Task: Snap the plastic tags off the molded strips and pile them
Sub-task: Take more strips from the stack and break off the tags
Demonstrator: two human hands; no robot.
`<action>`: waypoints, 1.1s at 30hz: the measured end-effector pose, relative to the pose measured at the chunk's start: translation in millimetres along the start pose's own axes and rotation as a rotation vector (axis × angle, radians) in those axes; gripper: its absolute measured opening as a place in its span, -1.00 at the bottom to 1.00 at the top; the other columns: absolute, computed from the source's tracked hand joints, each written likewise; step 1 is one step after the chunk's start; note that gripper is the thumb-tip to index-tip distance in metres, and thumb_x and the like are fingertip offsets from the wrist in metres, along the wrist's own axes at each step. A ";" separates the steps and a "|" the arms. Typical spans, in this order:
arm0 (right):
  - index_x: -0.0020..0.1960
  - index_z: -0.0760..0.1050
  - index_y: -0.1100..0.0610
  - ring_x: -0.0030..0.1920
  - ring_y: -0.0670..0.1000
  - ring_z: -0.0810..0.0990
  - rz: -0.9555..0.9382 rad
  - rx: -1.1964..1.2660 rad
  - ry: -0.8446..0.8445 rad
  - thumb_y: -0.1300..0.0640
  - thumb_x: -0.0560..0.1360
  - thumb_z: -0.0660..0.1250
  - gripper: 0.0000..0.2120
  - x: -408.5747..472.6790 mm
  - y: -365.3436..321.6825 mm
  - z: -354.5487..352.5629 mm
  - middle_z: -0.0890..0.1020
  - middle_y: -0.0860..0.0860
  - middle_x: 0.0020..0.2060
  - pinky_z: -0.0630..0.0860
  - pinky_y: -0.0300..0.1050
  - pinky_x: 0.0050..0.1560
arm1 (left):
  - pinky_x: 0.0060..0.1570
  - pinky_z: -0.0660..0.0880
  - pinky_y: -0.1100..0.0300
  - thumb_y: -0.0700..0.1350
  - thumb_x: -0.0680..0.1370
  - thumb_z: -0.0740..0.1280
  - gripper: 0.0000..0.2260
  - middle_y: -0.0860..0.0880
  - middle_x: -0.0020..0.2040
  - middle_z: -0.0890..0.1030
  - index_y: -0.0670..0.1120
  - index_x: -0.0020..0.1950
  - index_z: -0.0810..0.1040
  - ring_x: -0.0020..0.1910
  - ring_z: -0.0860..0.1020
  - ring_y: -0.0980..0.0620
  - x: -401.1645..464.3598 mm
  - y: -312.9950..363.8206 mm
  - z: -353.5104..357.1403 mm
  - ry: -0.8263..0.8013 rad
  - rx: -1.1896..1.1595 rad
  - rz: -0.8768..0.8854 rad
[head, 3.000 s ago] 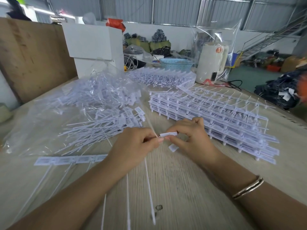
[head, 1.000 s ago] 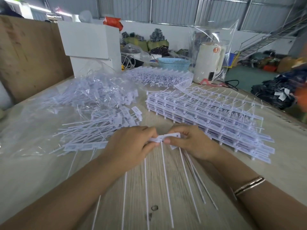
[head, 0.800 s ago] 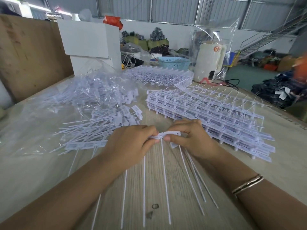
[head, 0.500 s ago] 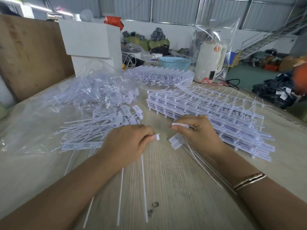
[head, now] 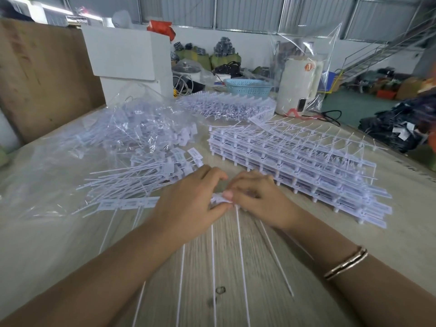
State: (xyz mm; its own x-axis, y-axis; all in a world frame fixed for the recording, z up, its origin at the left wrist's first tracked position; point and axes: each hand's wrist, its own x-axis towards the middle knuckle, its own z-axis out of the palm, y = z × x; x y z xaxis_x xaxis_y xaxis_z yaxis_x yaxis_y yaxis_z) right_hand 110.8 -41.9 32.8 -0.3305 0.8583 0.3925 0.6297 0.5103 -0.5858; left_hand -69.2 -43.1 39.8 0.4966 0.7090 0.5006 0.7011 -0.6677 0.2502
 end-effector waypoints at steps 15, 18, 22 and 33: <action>-0.15 0.60 0.34 -0.25 0.14 0.54 -0.028 0.222 0.068 0.25 0.43 0.43 -0.87 0.6 2.6 -6.7 0.59 0.20 -0.27 0.46 0.03 -0.14 | -0.23 0.35 0.19 0.10 0.53 0.27 -0.81 0.13 -0.11 0.58 0.03 0.01 0.57 -0.15 0.48 0.14 2.5 -15.5 -9.4 -0.063 0.063 0.014; -0.15 0.62 0.28 -0.23 0.16 0.54 -0.087 0.147 0.114 0.22 0.41 0.44 -0.89 1.0 4.6 -6.3 0.60 0.19 -0.28 0.45 0.21 -0.11 | -0.25 0.30 0.22 0.09 0.53 0.28 -0.81 0.15 -0.12 0.57 0.03 0.02 0.58 -0.18 0.45 0.18 3.3 -15.0 -6.8 -0.043 0.041 0.003; -0.16 0.65 0.20 -0.24 0.09 0.58 -0.099 0.087 0.129 -0.01 0.39 0.39 -0.74 0.1 4.9 -6.7 0.62 0.08 -0.29 0.39 0.37 -0.08 | -0.16 0.45 0.16 0.08 0.51 0.32 -0.82 0.15 -0.10 0.62 0.04 0.03 0.61 -0.13 0.53 0.16 2.5 -18.2 -5.8 -0.028 -0.010 -0.025; -0.23 0.61 0.16 -0.25 0.01 0.56 0.102 0.396 0.102 0.15 0.45 0.40 -0.89 -0.7 1.9 -9.3 0.60 0.10 -0.31 0.42 -0.04 -0.06 | -0.25 0.47 0.10 -0.01 0.50 0.38 -0.90 0.11 -0.28 0.57 -0.02 -0.13 0.62 -0.27 0.52 0.17 4.7 -15.1 -3.9 0.031 -0.233 0.006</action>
State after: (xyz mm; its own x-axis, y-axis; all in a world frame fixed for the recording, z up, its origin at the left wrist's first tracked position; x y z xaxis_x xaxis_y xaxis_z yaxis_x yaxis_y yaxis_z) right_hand 118.7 -41.9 38.0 -0.1965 0.9060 0.3748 0.3304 0.4211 -0.8447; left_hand -79.4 -30.6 41.6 0.4819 0.7004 0.5265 0.5598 -0.7084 0.4300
